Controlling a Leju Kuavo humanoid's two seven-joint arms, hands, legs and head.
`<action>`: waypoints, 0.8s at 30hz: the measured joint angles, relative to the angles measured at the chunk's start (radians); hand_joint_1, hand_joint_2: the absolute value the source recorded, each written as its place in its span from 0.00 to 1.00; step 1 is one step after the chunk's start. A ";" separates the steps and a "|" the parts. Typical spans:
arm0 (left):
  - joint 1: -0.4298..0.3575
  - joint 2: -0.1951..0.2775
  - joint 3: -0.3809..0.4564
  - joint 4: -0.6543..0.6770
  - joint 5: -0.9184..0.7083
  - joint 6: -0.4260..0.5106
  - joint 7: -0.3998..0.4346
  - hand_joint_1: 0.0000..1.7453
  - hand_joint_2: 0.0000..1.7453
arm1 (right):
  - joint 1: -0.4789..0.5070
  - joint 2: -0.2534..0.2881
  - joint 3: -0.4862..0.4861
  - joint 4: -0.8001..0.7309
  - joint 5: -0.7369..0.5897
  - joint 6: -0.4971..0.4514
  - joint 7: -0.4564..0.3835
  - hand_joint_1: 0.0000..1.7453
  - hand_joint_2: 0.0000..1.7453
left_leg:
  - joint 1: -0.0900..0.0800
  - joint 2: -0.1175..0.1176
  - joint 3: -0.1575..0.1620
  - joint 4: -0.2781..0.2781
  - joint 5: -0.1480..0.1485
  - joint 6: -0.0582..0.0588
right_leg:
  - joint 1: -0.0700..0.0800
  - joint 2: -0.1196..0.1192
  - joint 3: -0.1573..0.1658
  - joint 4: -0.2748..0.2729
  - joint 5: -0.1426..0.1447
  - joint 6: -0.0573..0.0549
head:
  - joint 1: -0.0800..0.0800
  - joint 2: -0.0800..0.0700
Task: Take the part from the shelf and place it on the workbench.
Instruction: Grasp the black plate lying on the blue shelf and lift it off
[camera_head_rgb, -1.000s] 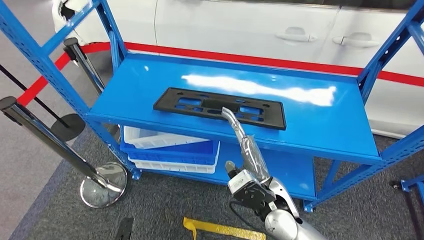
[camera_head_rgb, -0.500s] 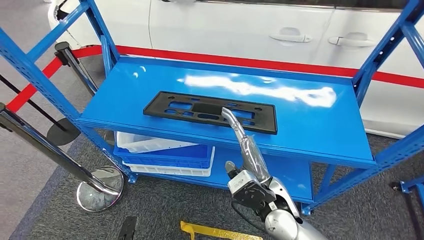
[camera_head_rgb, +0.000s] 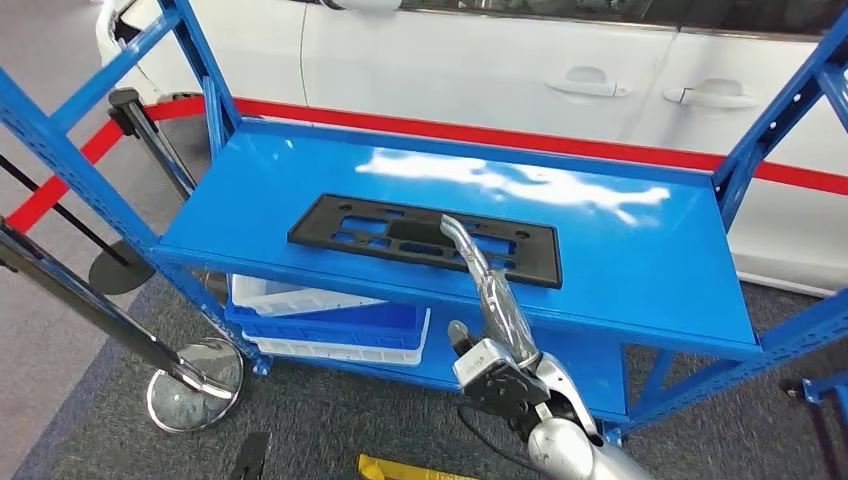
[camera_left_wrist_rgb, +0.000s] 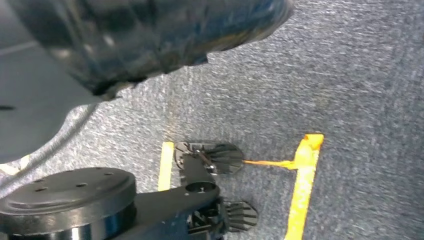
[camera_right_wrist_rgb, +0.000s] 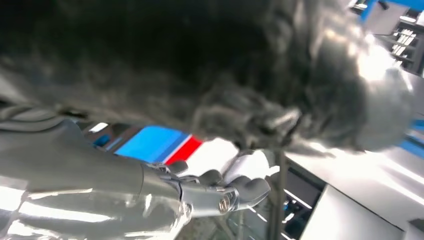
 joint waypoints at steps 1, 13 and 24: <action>0.000 0.001 0.000 0.000 0.000 0.000 0.000 0.00 0.00 | 0.001 0.000 0.000 0.000 0.000 0.000 0.000 0.00 0.00 | -0.002 0.000 -0.003 0.004 -0.004 -0.005 | 0.003 0.002 0.001 0.001 -0.009 -0.008 | 0.000 0.000; 0.002 0.000 -0.005 0.000 0.002 -0.001 0.000 0.00 0.00 | -0.003 0.000 0.003 0.001 -0.004 0.000 -0.001 0.00 0.00 | 0.002 0.001 -0.130 0.146 0.033 -0.009 | 0.011 0.008 0.054 -0.010 -0.050 -0.051 | -0.010 0.000; -0.003 0.001 -0.006 0.000 0.001 0.001 0.000 0.00 0.00 | -0.008 0.000 0.004 0.005 -0.049 0.011 -0.010 0.00 0.00 | -0.004 0.002 -0.024 -0.023 0.046 0.026 | 0.012 0.003 -0.061 0.206 -0.137 -0.012 | -0.006 0.000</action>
